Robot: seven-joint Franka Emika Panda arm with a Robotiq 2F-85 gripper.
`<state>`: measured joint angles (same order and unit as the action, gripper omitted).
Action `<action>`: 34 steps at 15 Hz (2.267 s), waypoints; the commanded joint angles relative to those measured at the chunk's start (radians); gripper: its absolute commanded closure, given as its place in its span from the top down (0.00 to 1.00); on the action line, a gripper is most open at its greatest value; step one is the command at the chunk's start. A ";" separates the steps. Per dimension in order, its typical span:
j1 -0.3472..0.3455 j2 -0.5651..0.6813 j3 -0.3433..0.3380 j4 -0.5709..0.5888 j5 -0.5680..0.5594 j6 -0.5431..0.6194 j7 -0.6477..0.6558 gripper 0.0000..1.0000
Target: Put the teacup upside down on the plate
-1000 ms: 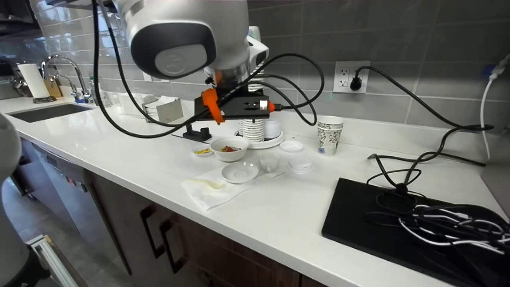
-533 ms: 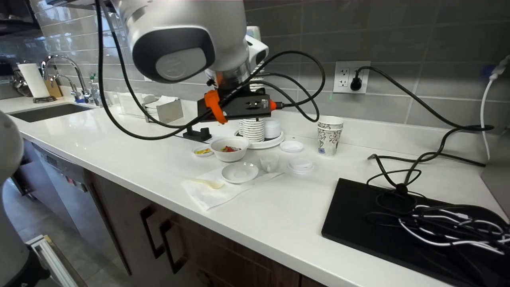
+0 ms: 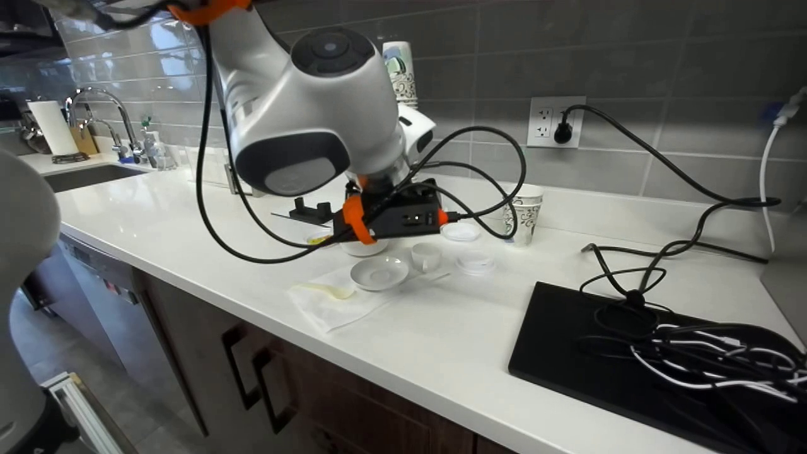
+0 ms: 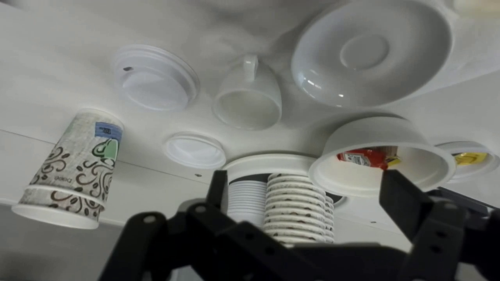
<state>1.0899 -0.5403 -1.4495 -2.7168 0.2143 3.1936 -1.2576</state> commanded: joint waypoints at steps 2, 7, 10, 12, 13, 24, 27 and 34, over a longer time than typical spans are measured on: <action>0.210 -0.130 -0.296 0.046 -0.205 0.056 0.005 1.00; 0.327 -0.255 -0.479 0.139 -0.338 0.102 0.022 1.00; 0.356 -0.311 -0.515 0.186 -0.369 0.099 0.042 1.00; 0.370 -0.349 -0.527 0.212 -0.383 0.098 0.055 1.00; 0.379 -0.366 -0.533 0.224 -0.387 0.098 0.063 0.95; 0.433 -0.362 -0.573 0.261 -0.386 0.063 0.177 0.82; 0.435 -0.348 -0.577 0.260 -0.387 0.049 0.202 0.85; 0.426 -0.317 -0.579 0.258 -0.394 0.016 0.228 1.00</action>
<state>1.5086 -0.8872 -2.0159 -2.4733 -0.1397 3.2417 -1.0791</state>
